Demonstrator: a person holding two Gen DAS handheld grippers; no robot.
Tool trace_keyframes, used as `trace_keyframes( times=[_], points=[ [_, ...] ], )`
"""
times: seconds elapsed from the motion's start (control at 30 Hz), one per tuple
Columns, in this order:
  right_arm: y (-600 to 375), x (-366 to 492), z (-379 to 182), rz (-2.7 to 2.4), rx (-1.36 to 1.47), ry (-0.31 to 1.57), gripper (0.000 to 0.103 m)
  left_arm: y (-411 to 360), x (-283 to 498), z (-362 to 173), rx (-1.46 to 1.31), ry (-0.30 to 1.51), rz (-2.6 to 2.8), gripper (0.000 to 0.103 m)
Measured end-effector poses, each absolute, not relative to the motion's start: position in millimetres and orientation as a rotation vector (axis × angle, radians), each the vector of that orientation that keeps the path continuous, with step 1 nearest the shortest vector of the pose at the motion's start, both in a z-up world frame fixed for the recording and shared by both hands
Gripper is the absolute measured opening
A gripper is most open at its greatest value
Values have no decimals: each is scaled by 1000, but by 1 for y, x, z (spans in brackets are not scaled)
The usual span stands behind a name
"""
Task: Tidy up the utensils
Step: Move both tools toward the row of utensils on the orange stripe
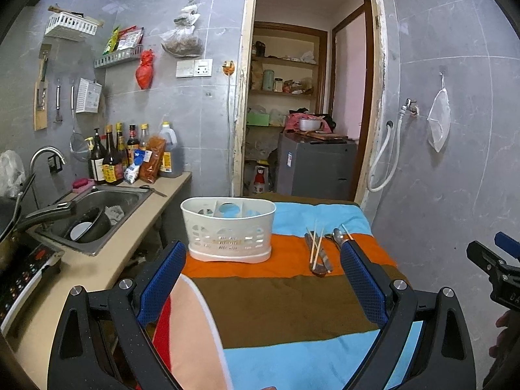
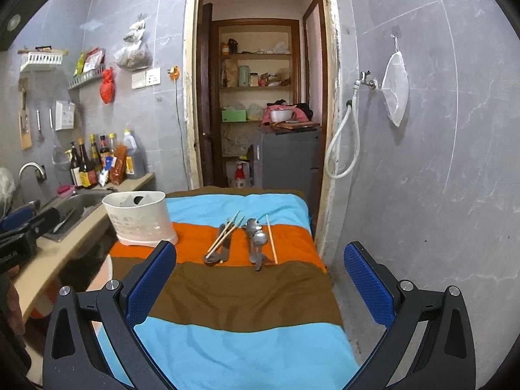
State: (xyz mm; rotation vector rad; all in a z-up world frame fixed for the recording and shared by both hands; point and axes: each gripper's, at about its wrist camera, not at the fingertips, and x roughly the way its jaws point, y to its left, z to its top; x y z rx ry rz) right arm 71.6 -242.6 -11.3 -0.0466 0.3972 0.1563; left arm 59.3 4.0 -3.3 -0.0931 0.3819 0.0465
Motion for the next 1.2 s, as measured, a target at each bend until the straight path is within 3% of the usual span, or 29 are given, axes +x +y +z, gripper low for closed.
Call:
trace_keyframes(
  times=[0.6,1.1,1.2],
  points=[
    [-266,155,-15,159,-47,391,103,-30,163,-17,-78,438,1,93],
    [-291,307,-88,253,-50,592,103,-66,310,-85,-21,578,-76,93],
    [-290,335,-106,286,-39,623,96,-67,335,-99,-26,604,-79,92]
  ],
)
